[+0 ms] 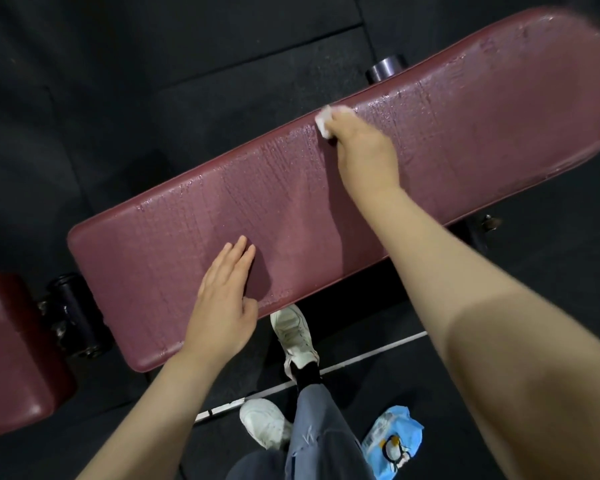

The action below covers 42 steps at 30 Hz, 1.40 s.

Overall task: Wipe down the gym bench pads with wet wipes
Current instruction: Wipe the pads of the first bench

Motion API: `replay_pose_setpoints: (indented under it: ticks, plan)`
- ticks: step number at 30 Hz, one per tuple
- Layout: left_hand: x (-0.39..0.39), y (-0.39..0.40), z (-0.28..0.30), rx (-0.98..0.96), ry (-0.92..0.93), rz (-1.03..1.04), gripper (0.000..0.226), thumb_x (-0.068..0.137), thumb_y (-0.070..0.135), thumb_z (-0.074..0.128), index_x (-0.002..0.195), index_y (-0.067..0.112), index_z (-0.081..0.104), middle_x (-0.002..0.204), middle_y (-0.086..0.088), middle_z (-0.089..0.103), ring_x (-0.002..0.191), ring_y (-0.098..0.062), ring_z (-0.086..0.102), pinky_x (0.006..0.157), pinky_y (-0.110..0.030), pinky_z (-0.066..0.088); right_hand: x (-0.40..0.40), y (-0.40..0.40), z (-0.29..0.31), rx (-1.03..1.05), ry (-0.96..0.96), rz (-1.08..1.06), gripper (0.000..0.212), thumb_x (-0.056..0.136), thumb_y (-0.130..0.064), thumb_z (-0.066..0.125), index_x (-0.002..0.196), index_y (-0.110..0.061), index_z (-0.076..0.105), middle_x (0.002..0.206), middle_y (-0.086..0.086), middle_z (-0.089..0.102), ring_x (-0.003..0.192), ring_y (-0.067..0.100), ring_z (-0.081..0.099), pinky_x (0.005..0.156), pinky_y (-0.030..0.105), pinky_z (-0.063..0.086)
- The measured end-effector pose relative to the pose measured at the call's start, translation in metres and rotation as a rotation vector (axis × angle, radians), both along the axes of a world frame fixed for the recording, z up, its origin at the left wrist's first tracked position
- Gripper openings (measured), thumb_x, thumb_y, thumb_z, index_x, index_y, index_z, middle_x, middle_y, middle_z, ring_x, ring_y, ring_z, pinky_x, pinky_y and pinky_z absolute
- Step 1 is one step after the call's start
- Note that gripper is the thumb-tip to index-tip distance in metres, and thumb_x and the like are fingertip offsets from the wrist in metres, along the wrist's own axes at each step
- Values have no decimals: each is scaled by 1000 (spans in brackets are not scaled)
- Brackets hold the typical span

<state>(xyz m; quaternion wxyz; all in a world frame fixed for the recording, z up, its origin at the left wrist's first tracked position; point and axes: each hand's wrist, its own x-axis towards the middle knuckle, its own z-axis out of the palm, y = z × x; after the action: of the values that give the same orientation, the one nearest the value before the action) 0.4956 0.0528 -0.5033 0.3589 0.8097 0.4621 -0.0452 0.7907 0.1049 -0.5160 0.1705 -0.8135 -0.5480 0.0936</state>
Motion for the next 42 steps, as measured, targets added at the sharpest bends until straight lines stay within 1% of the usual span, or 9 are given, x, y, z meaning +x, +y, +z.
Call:
replay_pose_setpoints:
  ticks: [4,8,13,18,22,26,34,38,42]
  plan:
    - [-2,9,9,-29,34,-72,76,86,1,53,156,17,27,165,5,13,150,-8,4,122,-29,5,-31,-106,10,-22,207,-53,9,96,-14,43,90,-17,50,99,-6,53,83,12,53,75,25,41]
    - [0,21,29,-82,134,-147,68,92,11,51,155,16,27,166,0,13,152,-18,12,123,-33,8,-61,-185,30,-161,156,-62,30,88,9,51,91,-20,57,100,-13,56,85,3,55,80,13,39]
    - [-10,25,81,-83,161,-131,67,92,15,50,155,18,28,165,-1,18,152,-18,15,121,-33,9,-75,-208,71,-347,359,-234,34,95,0,50,121,-13,68,128,1,64,120,15,59,105,23,42]
    - [-45,5,157,-61,119,-52,67,90,14,52,154,20,31,164,0,22,151,-17,18,120,-31,11,-99,-179,156,-154,644,-362,29,93,-5,56,111,-20,73,109,-12,71,102,2,63,86,-1,37]
    - [-80,-22,225,-36,43,22,65,90,13,54,152,20,34,162,1,27,150,-16,20,122,-32,13,-134,-149,241,-52,902,-299,31,90,-4,55,95,-29,74,87,-25,72,86,-11,65,72,2,44]
    - [-115,-49,292,-14,-63,135,62,91,12,54,151,19,38,160,1,30,149,-14,21,123,-31,14,-183,-135,315,-52,1053,-163,31,89,-1,57,91,-27,73,87,-10,74,79,0,67,68,11,50]
    - [-219,-110,384,88,-213,390,59,94,14,53,149,27,40,156,11,34,147,-6,23,121,-25,17,-292,-146,390,-133,908,156,18,94,-9,54,96,-21,68,83,-4,67,74,12,63,69,37,58]
    - [-287,-151,402,98,-198,525,58,94,13,50,149,30,39,157,13,33,147,-3,20,119,-21,15,-341,-159,410,-139,855,253,37,94,-8,48,82,-39,64,75,-14,68,62,-3,60,57,14,49]
    - [-348,-183,413,111,-162,674,58,96,15,51,150,29,37,157,13,32,147,-4,22,121,-24,17,-386,-159,420,-175,790,300,36,96,-9,45,87,-38,64,85,-14,69,79,5,62,66,21,48]
